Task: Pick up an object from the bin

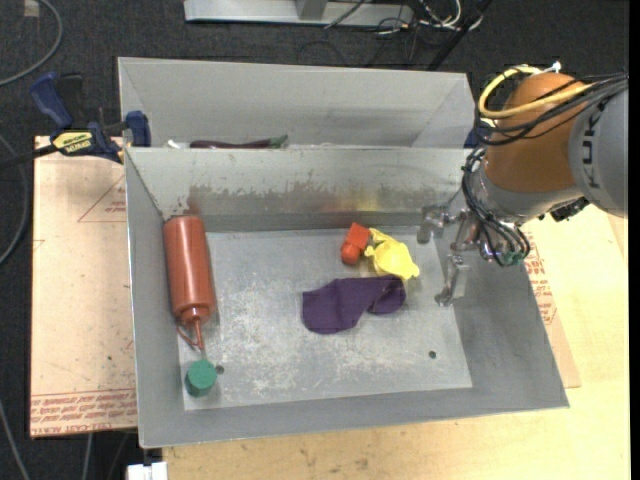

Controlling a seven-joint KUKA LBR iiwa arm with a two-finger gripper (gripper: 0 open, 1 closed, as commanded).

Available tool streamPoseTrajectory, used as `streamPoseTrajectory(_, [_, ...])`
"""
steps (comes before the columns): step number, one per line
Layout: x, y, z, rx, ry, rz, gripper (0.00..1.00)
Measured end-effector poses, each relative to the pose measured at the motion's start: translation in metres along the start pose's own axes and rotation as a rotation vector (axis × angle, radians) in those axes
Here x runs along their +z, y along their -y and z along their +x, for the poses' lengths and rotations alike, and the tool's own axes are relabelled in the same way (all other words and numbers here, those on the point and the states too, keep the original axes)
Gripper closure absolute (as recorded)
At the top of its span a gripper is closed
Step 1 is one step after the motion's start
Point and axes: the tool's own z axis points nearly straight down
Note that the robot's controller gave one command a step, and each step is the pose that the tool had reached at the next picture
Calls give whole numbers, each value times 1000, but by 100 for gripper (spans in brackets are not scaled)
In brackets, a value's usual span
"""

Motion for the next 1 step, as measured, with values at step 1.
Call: streamPoseTrajectory(1, [-5, 0, -1, -2, 6, 1, 0])
